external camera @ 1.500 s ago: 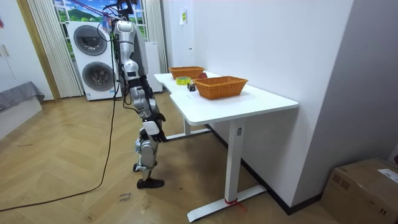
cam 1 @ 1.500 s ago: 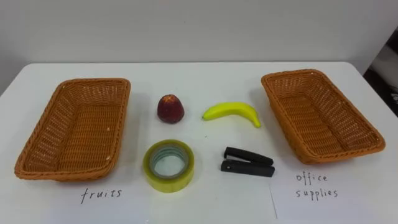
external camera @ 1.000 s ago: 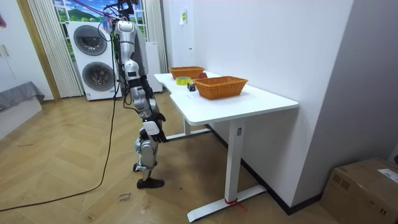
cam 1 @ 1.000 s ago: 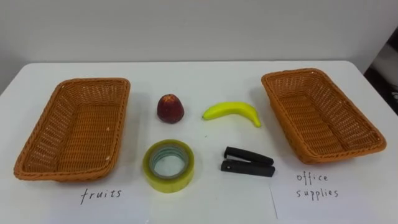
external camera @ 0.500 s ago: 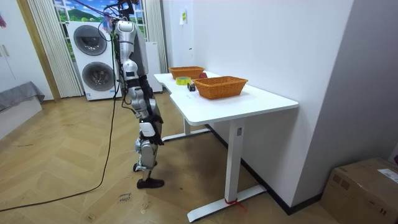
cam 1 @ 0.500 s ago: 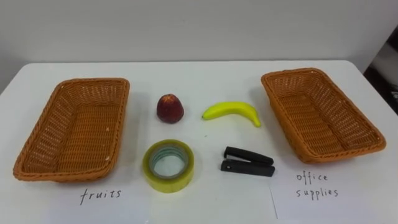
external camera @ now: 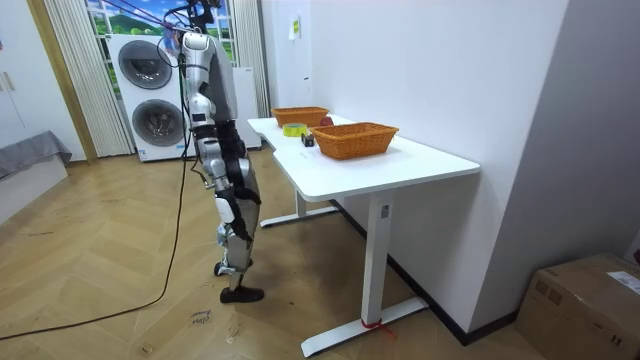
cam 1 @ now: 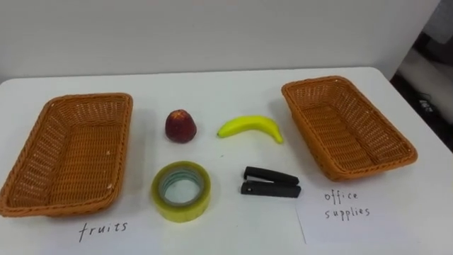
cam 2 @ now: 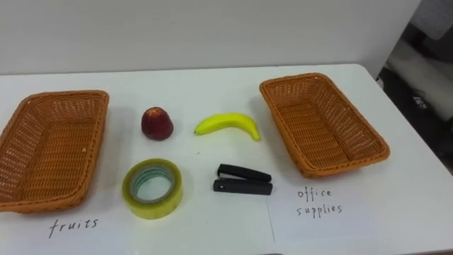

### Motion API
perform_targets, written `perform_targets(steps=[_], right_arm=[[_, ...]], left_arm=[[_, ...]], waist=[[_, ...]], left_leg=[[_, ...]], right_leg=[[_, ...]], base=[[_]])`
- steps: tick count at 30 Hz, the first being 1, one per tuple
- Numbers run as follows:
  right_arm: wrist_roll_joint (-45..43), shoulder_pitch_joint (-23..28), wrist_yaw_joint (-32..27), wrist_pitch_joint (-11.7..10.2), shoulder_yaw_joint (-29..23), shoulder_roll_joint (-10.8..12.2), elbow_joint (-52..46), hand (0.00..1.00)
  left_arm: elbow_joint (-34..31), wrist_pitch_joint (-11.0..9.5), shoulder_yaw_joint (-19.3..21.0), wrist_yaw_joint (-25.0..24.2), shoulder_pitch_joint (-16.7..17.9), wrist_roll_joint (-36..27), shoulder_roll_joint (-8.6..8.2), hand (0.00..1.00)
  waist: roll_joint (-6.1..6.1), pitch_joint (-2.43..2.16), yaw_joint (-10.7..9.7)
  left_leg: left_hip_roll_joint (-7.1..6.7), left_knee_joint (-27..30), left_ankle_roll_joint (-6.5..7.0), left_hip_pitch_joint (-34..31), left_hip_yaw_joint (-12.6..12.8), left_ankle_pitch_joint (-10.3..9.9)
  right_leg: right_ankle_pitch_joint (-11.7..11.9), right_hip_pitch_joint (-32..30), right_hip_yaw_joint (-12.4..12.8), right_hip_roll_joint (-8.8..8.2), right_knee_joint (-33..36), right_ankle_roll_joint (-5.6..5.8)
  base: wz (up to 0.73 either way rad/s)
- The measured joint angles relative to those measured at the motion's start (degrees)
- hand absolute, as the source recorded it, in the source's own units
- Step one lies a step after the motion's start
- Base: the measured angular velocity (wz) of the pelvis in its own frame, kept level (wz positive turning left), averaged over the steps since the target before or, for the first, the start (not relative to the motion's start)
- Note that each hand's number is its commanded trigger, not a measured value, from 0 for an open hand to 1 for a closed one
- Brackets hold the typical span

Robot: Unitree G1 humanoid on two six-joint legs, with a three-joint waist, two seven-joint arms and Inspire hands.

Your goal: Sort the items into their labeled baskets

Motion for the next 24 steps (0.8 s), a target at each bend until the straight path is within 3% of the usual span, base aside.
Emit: perform_targets(steps=[3, 7, 12, 15, 17, 24], right_arm=[[1.6, 0.9, -1.6, -0.1, -4.8, -0.8, -4.3, 0.0], [2.8, 0.5, -3.3, -1.3, -7.7, -1.7, -7.9, 0.0], [3.2, 0.5, -6.7, -2.4, -12.1, -2.2, -13.0, 0.0], [4.3, 0.7, -9.6, -2.7, -14.8, -3.0, -16.7, 0.0], [4.3, 0.8, -12.3, -3.4, -15.5, -3.8, -19.5, 0.0], [1.9, 0.8, -20.9, -4.6, -17.1, -5.9, -35.5, 0.0]], left_arm=[[-0.1, -0.1, 3.1, 0.1, 0.7, 0.0, 0.15, 0.0], [-0.7, -1.0, 3.7, 1.2, 0.9, 0.1, 1.03, 0.0], [-1.1, -1.8, 4.6, 1.5, 1.5, 0.0, 1.43, 0.0], [-1.5, -2.7, 5.6, 1.5, 2.0, 0.0, 1.46, 0.0], [-2.2, -3.1, 5.6, 1.6, 2.4, -0.1, 1.49, 0.0], [-6.2, -3.1, 5.5, 2.6, 2.8, -0.5, 2.01, 0.0]], waist=[[-0.07, 0.01, -0.2], [-0.41, 0.0, -0.3], [-1.06, -0.05, -3.0], [-1.41, -0.16, -3.3], [-1.92, -0.38, -3.3], [-3.19, -0.11, -3.6]], left_leg=[[0.03, 0.0, 0.0, 0.0, 0.8, 0.0], [0.03, 0.0, 0.0, -0.1, 1.5, 0.0], [0.02, -0.3, 0.2, -0.4, 1.6, -0.2], [0.03, -0.4, 0.18, -0.3, 2.1, -0.1], [-0.07, -0.4, 0.19, -0.3, 2.1, -0.1], [-0.16, 0.0, 0.2, -0.8, 2.2, -0.1]], right_leg=[[-0.1, -0.8, 0.9, -0.03, 0.9, -0.05], [-0.4, -1.9, 1.7, -0.13, 2.1, -0.15], [-0.8, -2.5, 1.6, -0.15, 2.8, -0.15], [-0.7, -2.9, 2.2, -0.15, 3.0, -0.26], [-0.7, -3.0, 2.3, -0.07, 3.0, -0.23], [-0.6, -3.4, 2.5, -0.04, 2.7, -0.14]], base=[[-0.14], [-0.13], [0.0], [-0.09], [-0.09], [-0.01]])
